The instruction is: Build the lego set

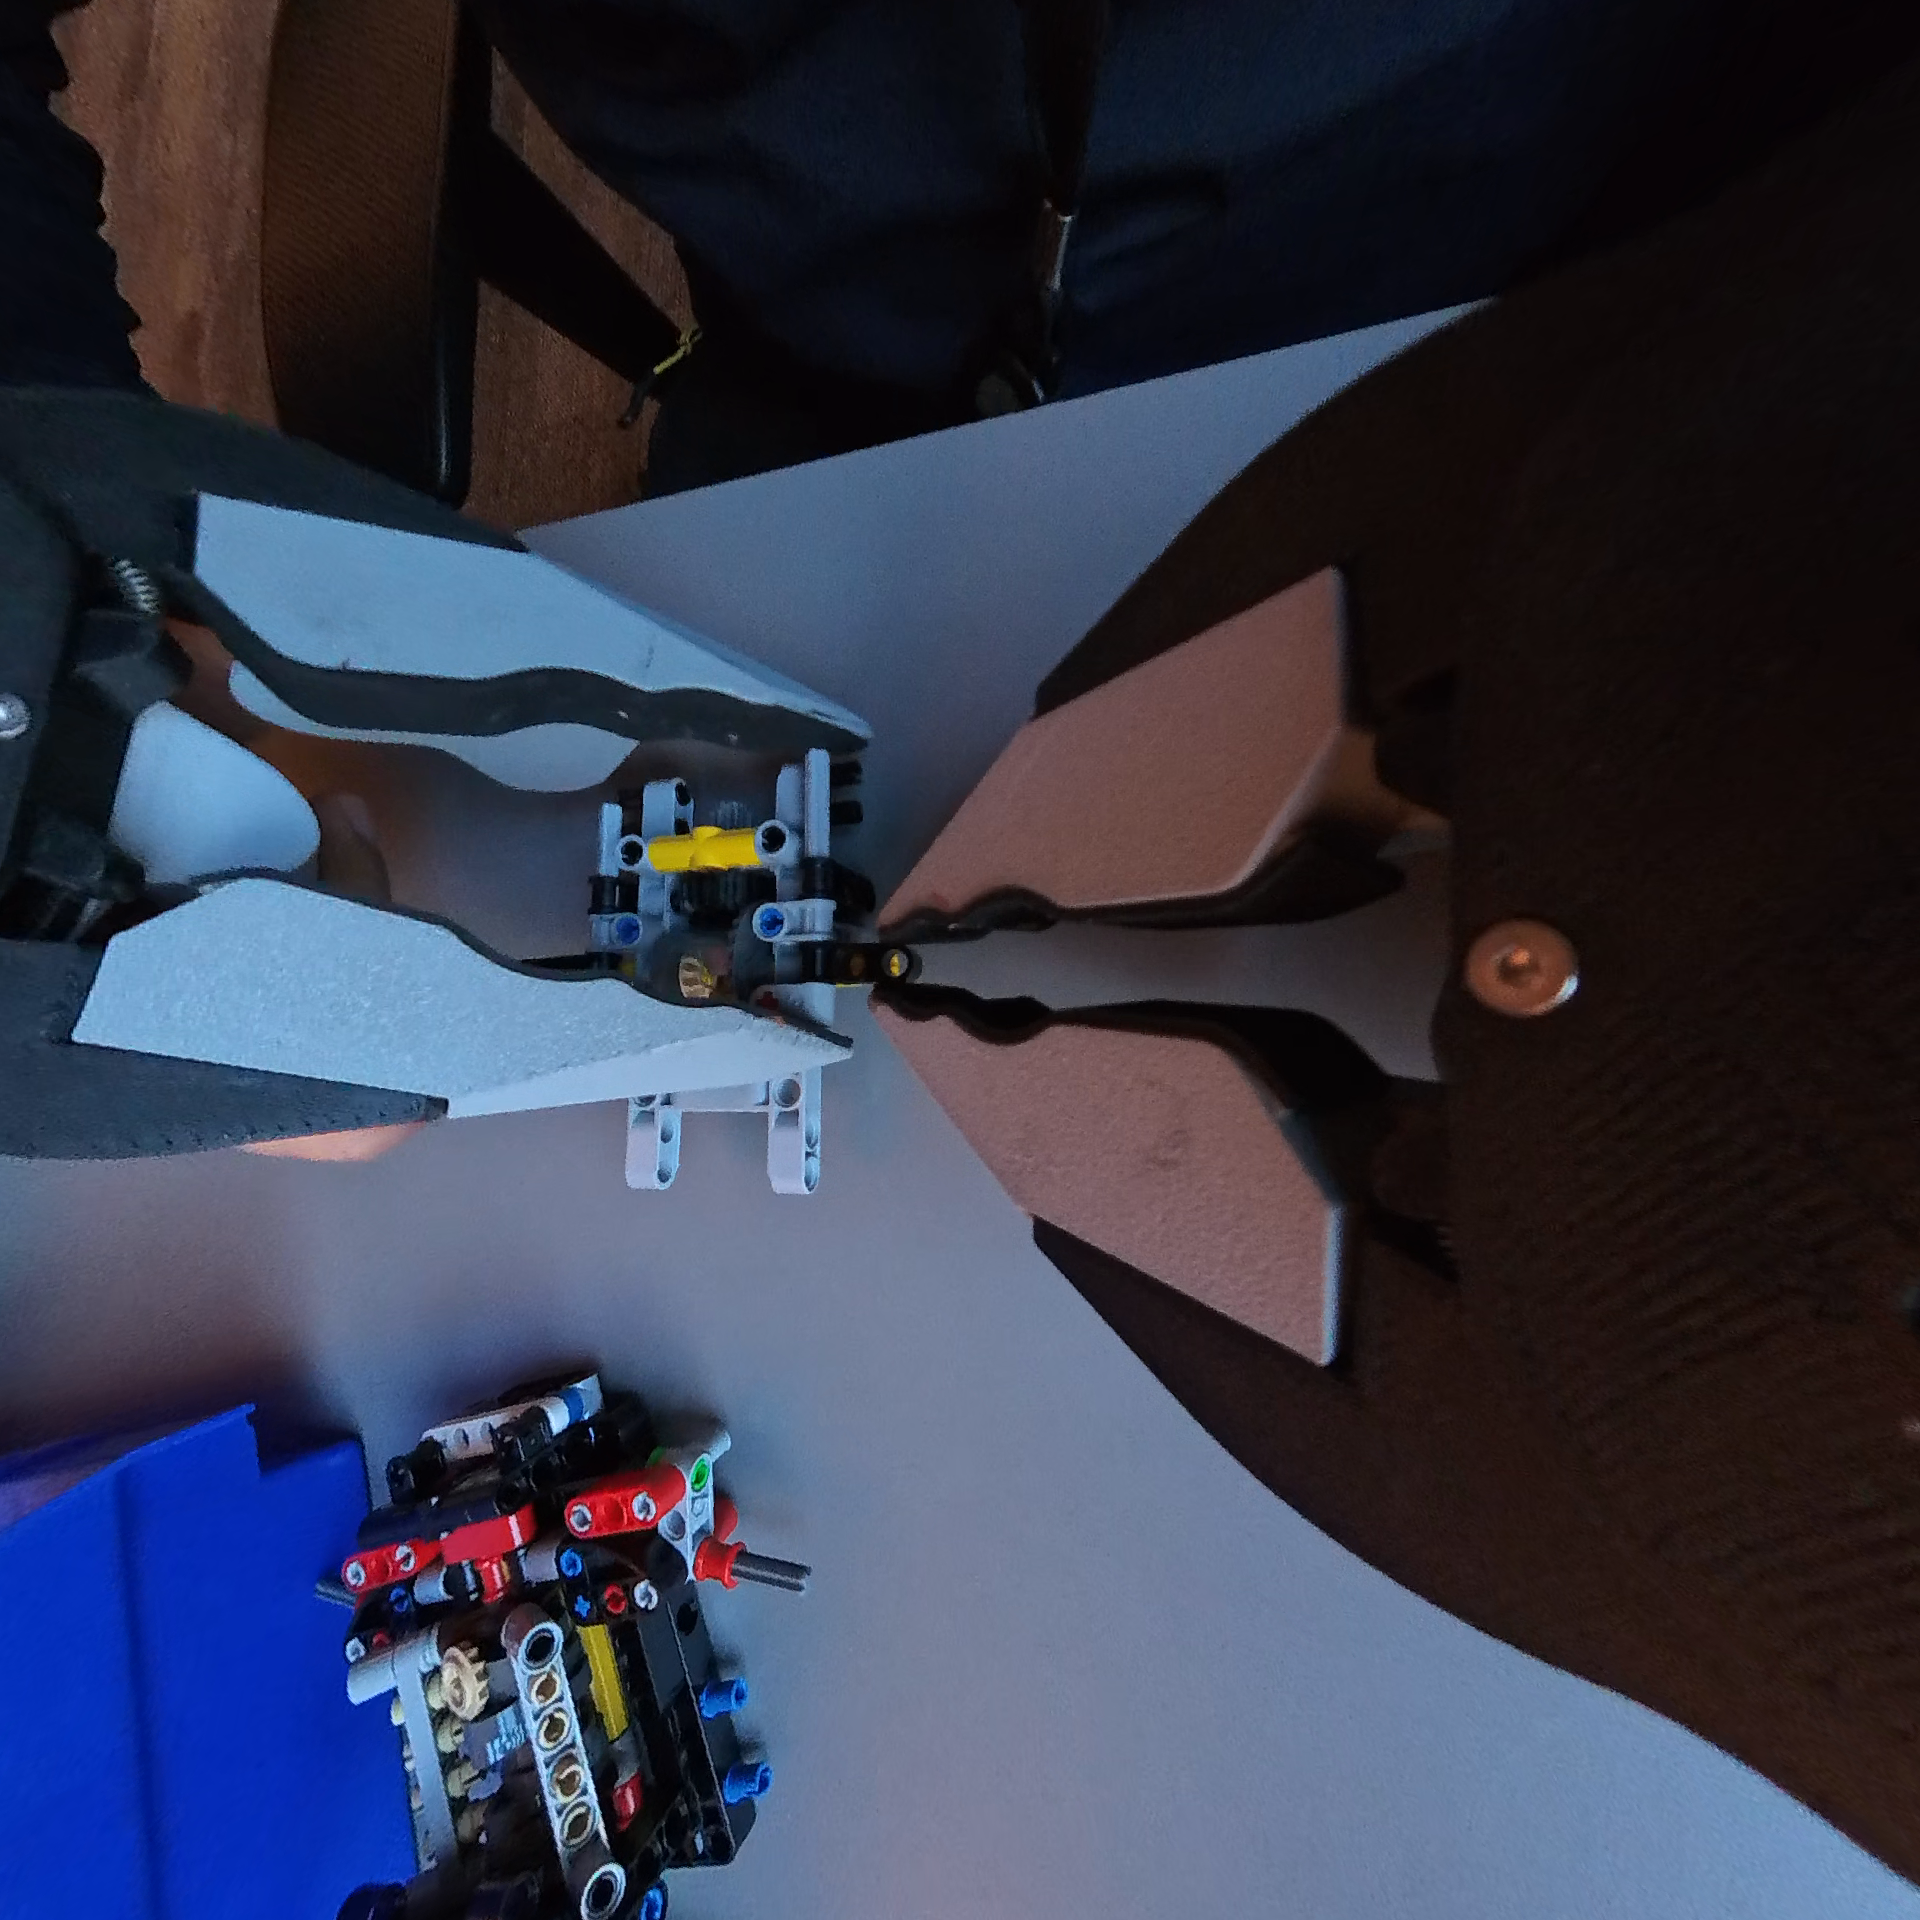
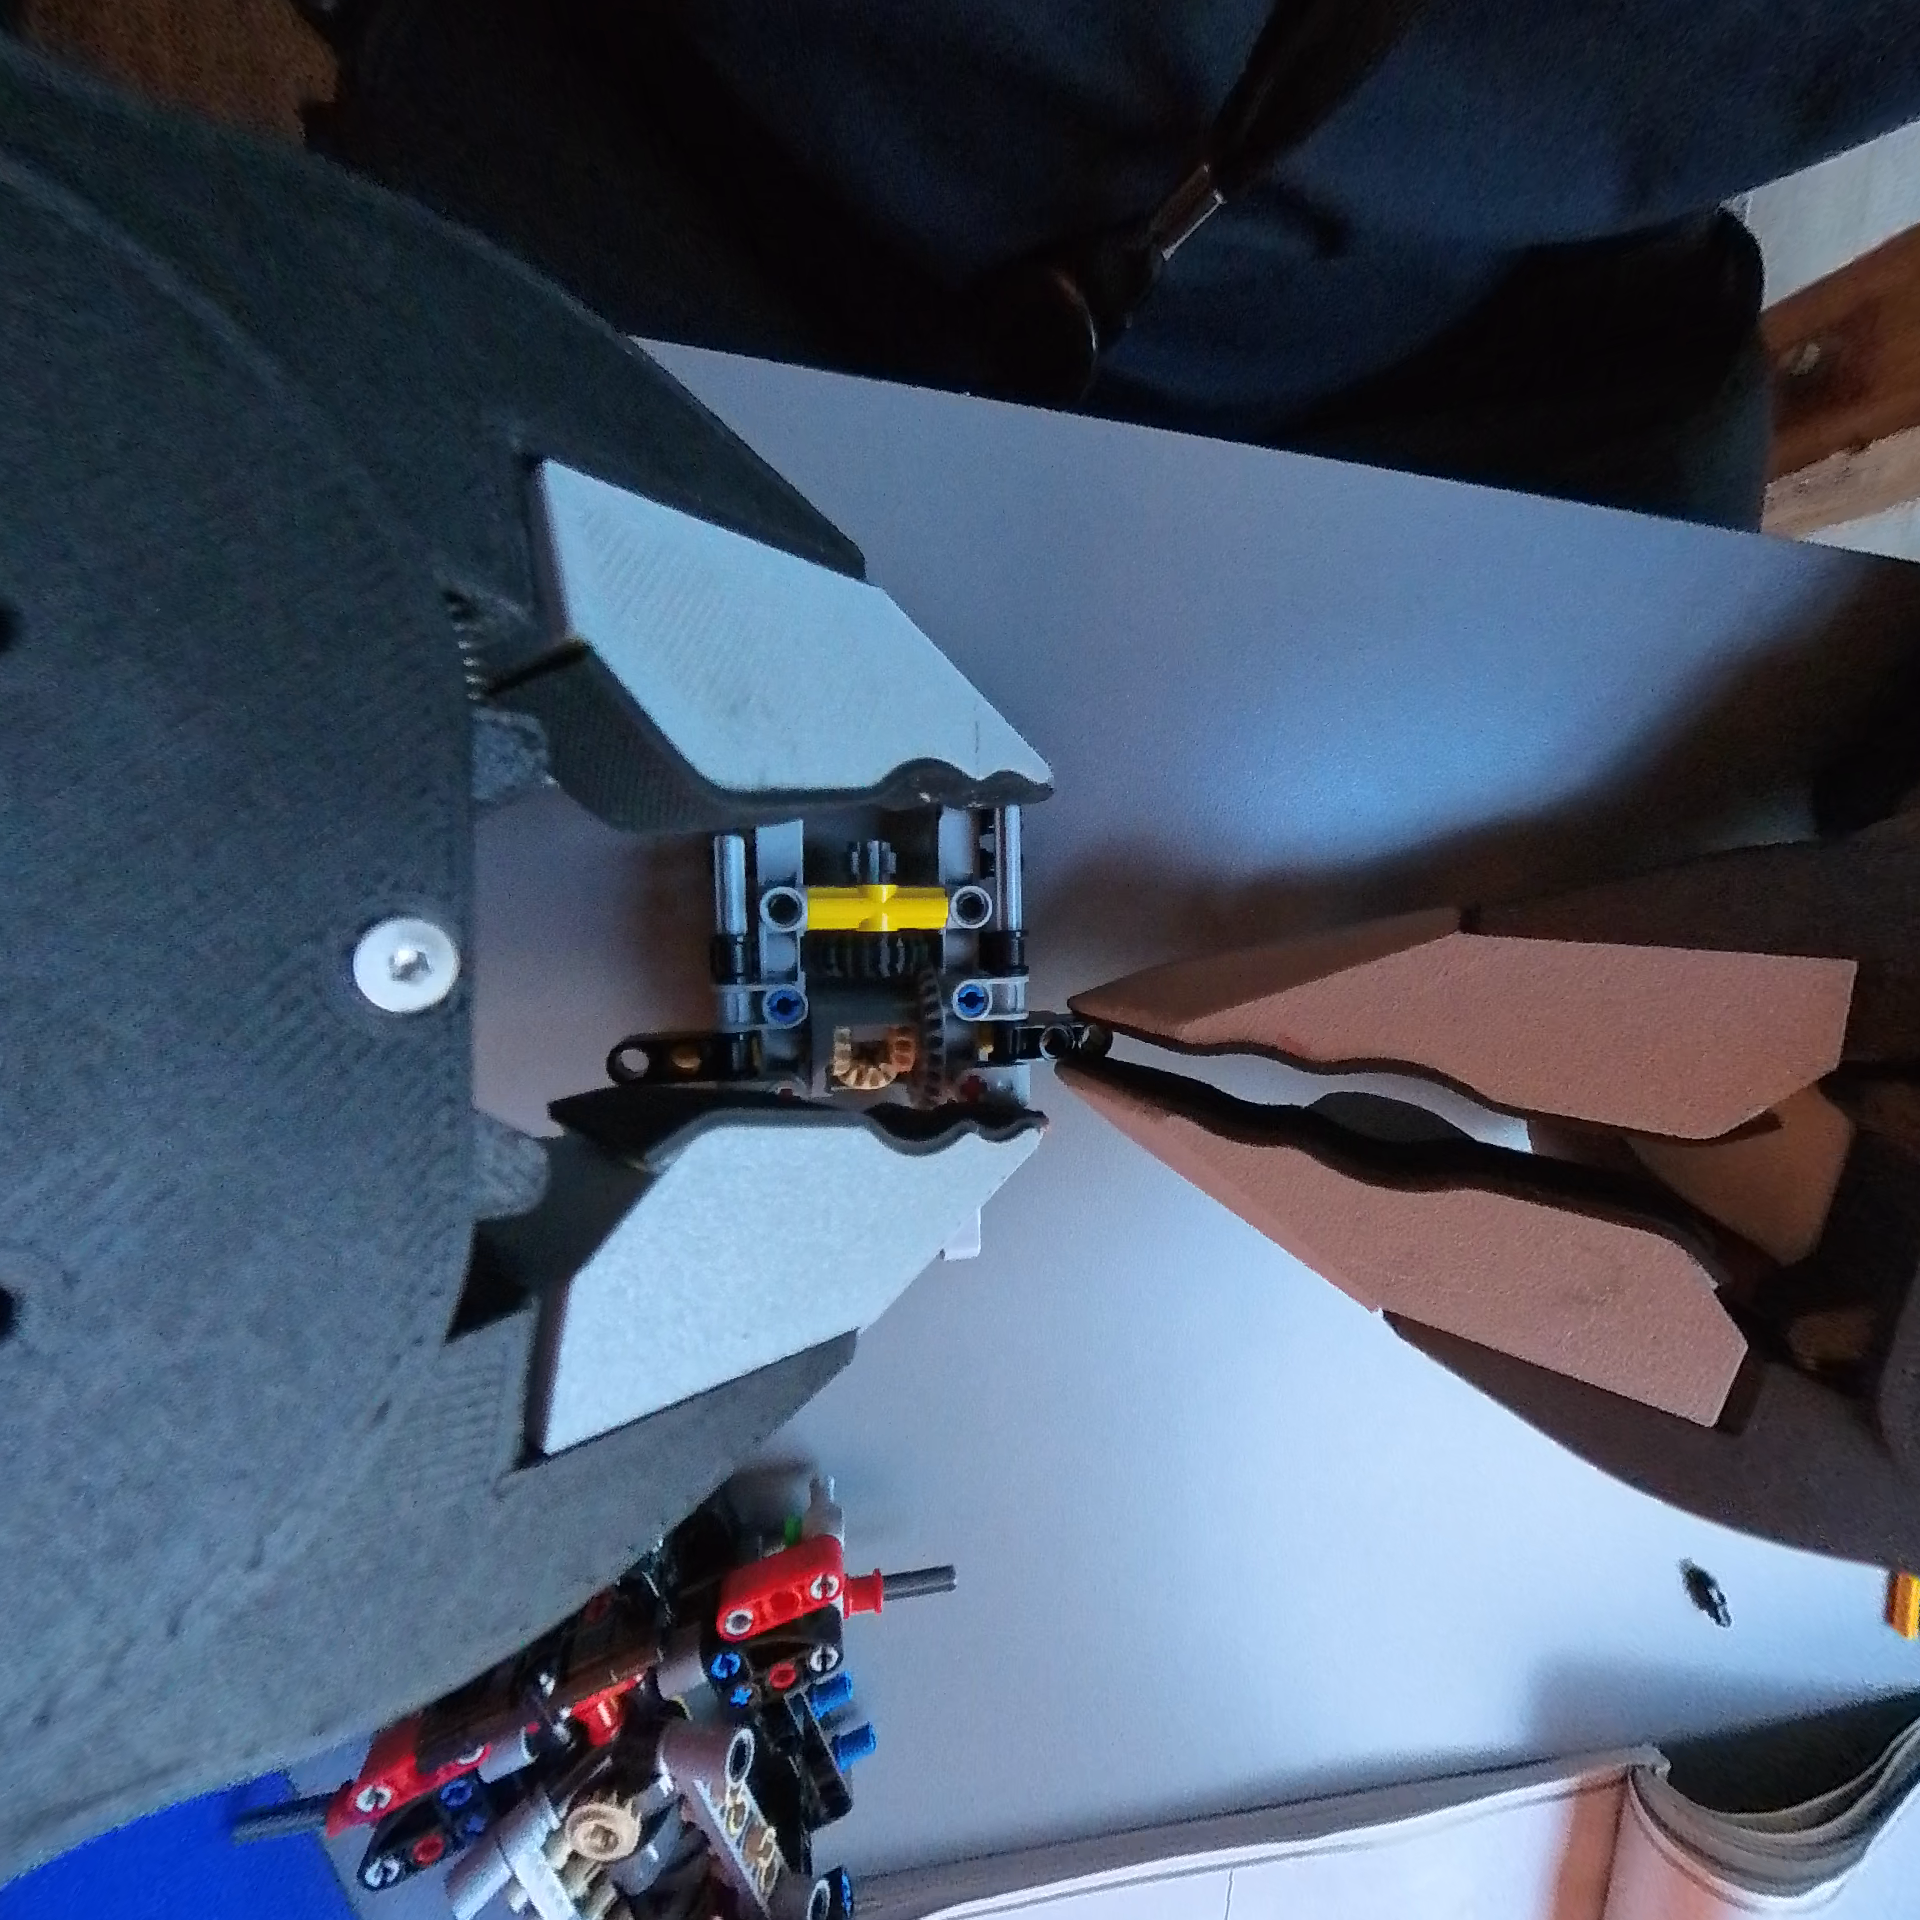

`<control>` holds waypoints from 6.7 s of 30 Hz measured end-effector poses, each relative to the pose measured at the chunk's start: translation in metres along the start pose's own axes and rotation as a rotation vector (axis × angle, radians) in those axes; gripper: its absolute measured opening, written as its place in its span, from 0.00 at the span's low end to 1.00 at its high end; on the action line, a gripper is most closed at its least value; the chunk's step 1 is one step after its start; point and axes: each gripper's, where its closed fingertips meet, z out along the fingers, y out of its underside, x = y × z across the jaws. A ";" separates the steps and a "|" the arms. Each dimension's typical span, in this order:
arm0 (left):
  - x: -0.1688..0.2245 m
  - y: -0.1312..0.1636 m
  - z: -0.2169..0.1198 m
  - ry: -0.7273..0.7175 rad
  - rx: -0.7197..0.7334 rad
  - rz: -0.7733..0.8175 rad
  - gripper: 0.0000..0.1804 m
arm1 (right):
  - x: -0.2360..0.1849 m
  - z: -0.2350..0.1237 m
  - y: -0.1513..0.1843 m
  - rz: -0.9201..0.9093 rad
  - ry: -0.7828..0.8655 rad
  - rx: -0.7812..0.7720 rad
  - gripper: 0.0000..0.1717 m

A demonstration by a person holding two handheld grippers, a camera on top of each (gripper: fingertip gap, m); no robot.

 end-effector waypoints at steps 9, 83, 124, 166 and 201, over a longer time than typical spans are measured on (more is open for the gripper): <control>-0.002 0.000 -0.002 -0.001 0.006 -0.012 0.03 | 0.002 0.000 -0.001 0.034 0.032 0.010 0.32; -0.004 -0.002 -0.006 -0.018 0.037 -0.063 0.19 | 0.011 -0.041 0.015 0.288 0.454 0.090 0.33; -0.013 -0.013 0.002 0.212 -0.071 0.175 0.18 | -0.019 -0.051 0.032 0.441 0.312 0.156 0.03; 0.015 -0.018 0.022 0.272 -0.037 0.273 0.10 | -0.017 -0.047 0.042 0.336 0.297 0.080 0.02; 0.006 0.000 0.007 0.169 -0.121 0.229 0.10 | -0.024 -0.043 0.044 0.284 0.249 0.052 0.00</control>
